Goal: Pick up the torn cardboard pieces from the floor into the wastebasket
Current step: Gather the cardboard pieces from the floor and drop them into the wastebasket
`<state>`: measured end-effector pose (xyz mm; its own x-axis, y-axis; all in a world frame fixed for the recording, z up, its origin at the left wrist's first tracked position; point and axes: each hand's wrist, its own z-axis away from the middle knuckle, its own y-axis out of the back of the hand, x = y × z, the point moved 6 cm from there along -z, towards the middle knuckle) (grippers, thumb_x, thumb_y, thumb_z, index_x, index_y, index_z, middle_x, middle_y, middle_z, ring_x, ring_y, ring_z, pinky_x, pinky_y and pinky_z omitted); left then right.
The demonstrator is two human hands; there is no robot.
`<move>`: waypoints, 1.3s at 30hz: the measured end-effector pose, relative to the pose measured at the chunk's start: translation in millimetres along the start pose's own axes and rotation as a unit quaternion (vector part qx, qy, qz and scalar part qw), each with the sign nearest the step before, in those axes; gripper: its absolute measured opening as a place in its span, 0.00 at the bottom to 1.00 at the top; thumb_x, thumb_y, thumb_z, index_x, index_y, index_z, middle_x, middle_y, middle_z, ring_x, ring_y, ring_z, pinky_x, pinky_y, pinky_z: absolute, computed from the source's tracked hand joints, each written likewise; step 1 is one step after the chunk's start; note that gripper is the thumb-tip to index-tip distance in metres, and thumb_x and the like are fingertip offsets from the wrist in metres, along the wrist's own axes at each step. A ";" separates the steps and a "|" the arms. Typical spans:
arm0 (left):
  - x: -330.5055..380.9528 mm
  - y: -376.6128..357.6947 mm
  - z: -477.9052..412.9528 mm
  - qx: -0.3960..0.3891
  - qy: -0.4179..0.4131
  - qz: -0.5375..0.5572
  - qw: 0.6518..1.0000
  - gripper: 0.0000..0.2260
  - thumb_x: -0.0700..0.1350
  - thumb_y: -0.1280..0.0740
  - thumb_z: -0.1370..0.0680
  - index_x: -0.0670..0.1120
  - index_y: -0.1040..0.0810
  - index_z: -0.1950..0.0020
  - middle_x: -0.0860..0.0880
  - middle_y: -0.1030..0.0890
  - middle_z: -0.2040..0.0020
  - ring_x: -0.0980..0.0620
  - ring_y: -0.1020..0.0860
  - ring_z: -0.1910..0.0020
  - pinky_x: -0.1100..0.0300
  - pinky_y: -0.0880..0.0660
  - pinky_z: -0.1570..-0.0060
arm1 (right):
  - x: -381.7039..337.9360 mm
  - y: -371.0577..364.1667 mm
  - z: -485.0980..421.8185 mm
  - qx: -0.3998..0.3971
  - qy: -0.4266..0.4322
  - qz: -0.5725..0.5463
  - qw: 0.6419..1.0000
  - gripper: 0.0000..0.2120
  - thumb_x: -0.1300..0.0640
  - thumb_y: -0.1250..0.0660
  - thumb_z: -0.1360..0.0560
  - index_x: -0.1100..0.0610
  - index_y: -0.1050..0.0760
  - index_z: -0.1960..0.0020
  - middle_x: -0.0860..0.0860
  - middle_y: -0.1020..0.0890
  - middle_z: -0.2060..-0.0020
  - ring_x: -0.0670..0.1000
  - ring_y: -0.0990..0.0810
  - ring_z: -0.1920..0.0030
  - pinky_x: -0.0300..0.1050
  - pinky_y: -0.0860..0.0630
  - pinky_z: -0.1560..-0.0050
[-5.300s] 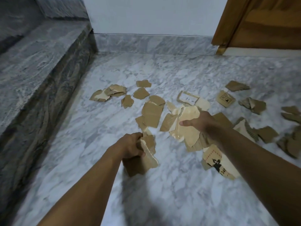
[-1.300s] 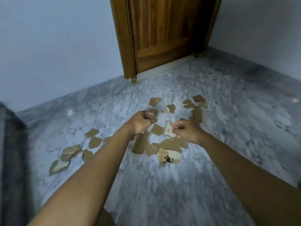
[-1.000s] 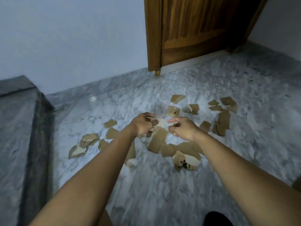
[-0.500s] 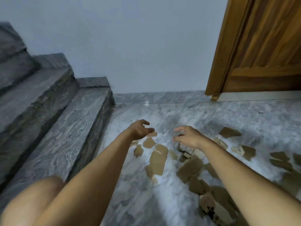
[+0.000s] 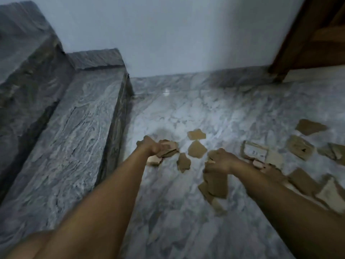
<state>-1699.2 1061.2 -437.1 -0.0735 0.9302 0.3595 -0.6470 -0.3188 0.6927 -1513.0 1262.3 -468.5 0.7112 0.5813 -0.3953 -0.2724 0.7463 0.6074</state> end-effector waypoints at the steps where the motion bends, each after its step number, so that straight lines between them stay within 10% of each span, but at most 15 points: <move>1: -10.3 -3.6 -13.6 -0.005 0.019 0.007 1.000 0.51 0.64 0.26 0.31 0.42 0.49 0.20 0.38 0.43 0.22 0.38 0.40 0.24 0.46 0.33 0.31 | 0.5 -8.7 -6.0 0.001 -0.026 0.009 1.000 0.60 0.25 0.26 0.41 0.53 0.42 0.20 0.54 0.40 0.21 0.61 0.38 0.24 0.52 0.33 0.29; 4: -31.7 -18.6 -47.0 -0.022 0.057 0.012 0.998 0.58 0.67 0.25 0.35 0.44 0.54 0.19 0.37 0.49 0.21 0.36 0.45 0.23 0.42 0.37 0.29 | -1.0 -26.5 -5.2 -0.018 -0.087 0.002 0.996 0.54 0.41 0.26 0.27 0.56 0.58 0.18 0.56 0.59 0.19 0.61 0.58 0.19 0.54 0.48 0.22; 7: -37.3 -41.7 -77.5 -0.036 0.083 0.020 0.996 0.58 0.72 0.28 0.36 0.48 0.56 0.19 0.38 0.54 0.21 0.32 0.49 0.23 0.36 0.41 0.27 | 18.7 -52.9 -32.3 -0.013 -0.124 0.002 0.992 0.55 0.35 0.26 0.30 0.52 0.55 0.18 0.56 0.60 0.19 0.65 0.61 0.20 0.63 0.46 0.23; 10: -30.9 -54.3 -92.8 0.016 0.121 0.012 0.992 0.56 0.75 0.31 0.38 0.51 0.51 0.21 0.38 0.53 0.22 0.29 0.48 0.26 0.36 0.39 0.32 | 41.1 -70.3 -64.8 0.098 -0.175 -0.054 0.978 0.55 0.25 0.29 0.39 0.46 0.46 0.21 0.56 0.54 0.20 0.69 0.54 0.22 0.67 0.42 0.29; 13: -24.0 -61.8 -109.3 0.088 0.112 -0.008 0.990 0.49 0.70 0.25 0.39 0.51 0.43 0.28 0.40 0.43 0.30 0.35 0.39 0.35 0.43 0.30 0.49 | 48.7 -67.4 -76.8 0.207 -0.171 -0.071 0.961 0.38 0.37 0.29 0.30 0.49 0.41 0.27 0.60 0.43 0.28 0.68 0.43 0.29 0.66 0.36 0.36; 21: -26.0 -72.5 -123.1 0.057 0.032 0.073 0.995 0.36 0.59 0.24 0.30 0.41 0.30 0.30 0.41 0.24 0.33 0.40 0.25 0.36 0.54 0.27 0.45 | 65.5 -64.1 -82.7 0.212 -0.110 -0.230 0.943 0.45 0.46 0.20 0.36 0.59 0.40 0.28 0.64 0.33 0.35 0.65 0.26 0.45 0.47 0.32 0.61; 25: -19.1 -56.1 -113.6 0.016 -0.078 0.150 0.985 0.26 0.51 0.23 0.30 0.43 0.23 0.36 0.44 0.20 0.39 0.41 0.21 0.42 0.53 0.23 0.46 | 62.0 -46.6 -76.2 0.188 -0.072 -0.200 0.959 0.20 0.49 0.20 0.33 0.58 0.28 0.59 0.54 0.26 0.62 0.51 0.27 0.65 0.42 0.37 0.72; 27: -15.7 -49.3 -100.7 -0.035 -0.116 0.183 0.976 0.17 0.45 0.22 0.29 0.43 0.19 0.44 0.42 0.16 0.47 0.42 0.17 0.50 0.50 0.19 0.56 | 63.1 -31.8 -76.9 0.156 -0.067 -0.176 0.970 0.25 0.46 0.19 0.34 0.56 0.34 0.67 0.52 0.31 0.70 0.50 0.30 0.70 0.42 0.39 0.71; 33: 3.6 -84.4 -61.6 -0.233 -0.108 0.027 0.966 0.07 0.39 0.25 0.26 0.40 0.20 0.51 0.39 0.20 0.48 0.40 0.17 0.52 0.44 0.17 0.59 | 42.8 19.3 -82.5 0.107 -0.022 -0.186 0.977 0.21 0.46 0.16 0.37 0.57 0.26 0.66 0.55 0.24 0.68 0.52 0.23 0.64 0.46 0.30 0.64; 36: 24.1 -116.8 -61.9 -0.134 -0.196 -0.223 0.945 0.15 0.50 0.26 0.28 0.48 0.24 0.44 0.43 0.35 0.32 0.39 0.31 0.36 0.49 0.21 0.47 | 31.1 19.1 -92.7 0.081 -0.017 -0.101 0.991 0.28 0.44 0.16 0.40 0.56 0.24 0.50 0.56 0.21 0.49 0.54 0.22 0.49 0.47 0.26 0.55; 39: 32.5 -134.4 -65.8 -0.051 -0.215 -0.232 0.947 0.21 0.51 0.24 0.31 0.47 0.28 0.43 0.44 0.40 0.30 0.40 0.34 0.37 0.53 0.25 0.50 | 35.8 -7.8 -96.9 0.076 -0.070 0.017 0.995 0.49 0.43 0.16 0.40 0.50 0.40 0.29 0.56 0.37 0.33 0.62 0.35 0.32 0.58 0.28 0.39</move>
<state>-1664.6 1146.3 -559.6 0.5391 0.7986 0.2677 -0.6055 0.1466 0.7822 -1548.2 1308.7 -554.2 0.7892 0.5467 -0.2798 -0.2045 0.6636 0.7196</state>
